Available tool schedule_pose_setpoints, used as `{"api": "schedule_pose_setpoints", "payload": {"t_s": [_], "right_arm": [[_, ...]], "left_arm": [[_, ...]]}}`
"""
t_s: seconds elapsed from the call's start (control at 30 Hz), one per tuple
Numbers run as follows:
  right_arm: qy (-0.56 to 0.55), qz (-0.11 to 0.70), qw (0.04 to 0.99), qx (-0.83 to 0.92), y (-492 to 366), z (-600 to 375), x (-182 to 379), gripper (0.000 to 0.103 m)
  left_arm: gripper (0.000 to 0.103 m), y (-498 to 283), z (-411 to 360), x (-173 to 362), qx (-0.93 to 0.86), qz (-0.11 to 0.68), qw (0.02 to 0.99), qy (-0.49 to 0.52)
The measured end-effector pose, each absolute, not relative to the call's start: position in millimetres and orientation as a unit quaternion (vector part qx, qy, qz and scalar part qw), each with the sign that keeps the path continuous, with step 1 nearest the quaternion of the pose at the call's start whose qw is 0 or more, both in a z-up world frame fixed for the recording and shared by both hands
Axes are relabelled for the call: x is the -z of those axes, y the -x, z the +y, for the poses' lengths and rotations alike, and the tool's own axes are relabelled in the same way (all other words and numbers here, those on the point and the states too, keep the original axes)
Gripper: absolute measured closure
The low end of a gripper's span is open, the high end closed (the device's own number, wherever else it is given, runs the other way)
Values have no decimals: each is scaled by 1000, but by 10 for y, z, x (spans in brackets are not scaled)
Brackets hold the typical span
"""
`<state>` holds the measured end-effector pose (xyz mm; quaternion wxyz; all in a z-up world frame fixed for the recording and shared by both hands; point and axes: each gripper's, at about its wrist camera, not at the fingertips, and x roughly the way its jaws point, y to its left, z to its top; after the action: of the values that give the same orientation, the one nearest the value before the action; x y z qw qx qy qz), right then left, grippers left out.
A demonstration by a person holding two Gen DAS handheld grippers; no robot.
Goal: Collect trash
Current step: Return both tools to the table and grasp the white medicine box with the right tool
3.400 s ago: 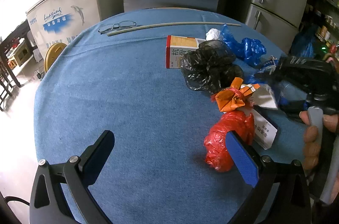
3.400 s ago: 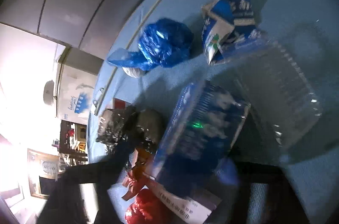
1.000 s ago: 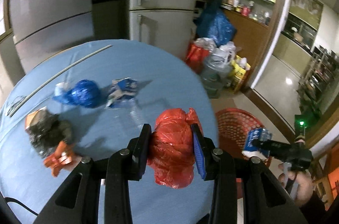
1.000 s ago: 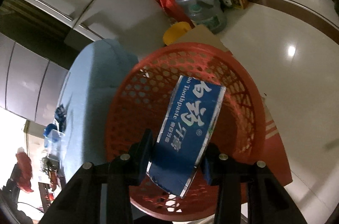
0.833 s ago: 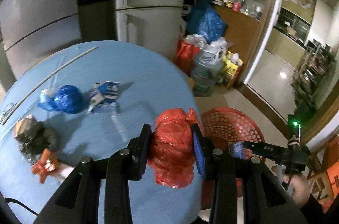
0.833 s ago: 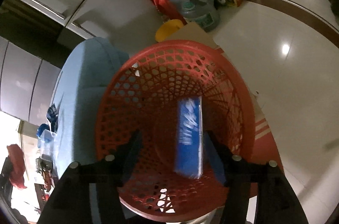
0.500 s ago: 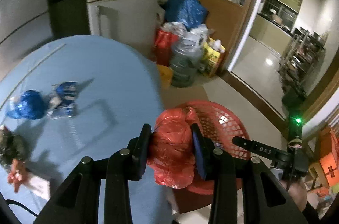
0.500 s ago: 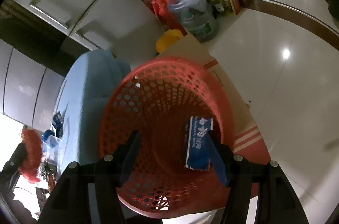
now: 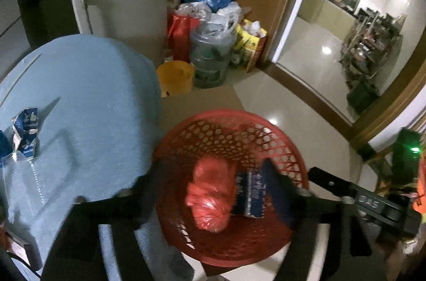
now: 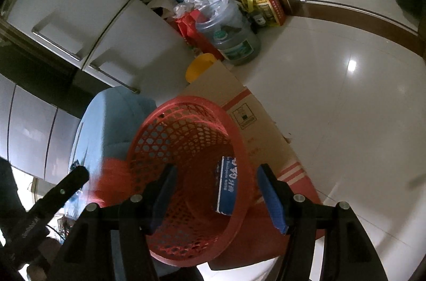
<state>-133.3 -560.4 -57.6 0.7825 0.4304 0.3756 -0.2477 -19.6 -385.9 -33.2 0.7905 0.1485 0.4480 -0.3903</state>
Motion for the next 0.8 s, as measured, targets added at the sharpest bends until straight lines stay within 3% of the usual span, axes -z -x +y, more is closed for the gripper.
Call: {"api": "schedule_pose_setpoints", "payload": {"t_s": [0.33,0.8], "right_arm": [[-409,376,799,229,1150,-5433,415,37],[-285,438,850,64,8,-4066,137,37]], "left_arm": [[24,121,-3184,103,351,436,822,-106],[23,-34,-1021,7,182,413,893,-2]]}}
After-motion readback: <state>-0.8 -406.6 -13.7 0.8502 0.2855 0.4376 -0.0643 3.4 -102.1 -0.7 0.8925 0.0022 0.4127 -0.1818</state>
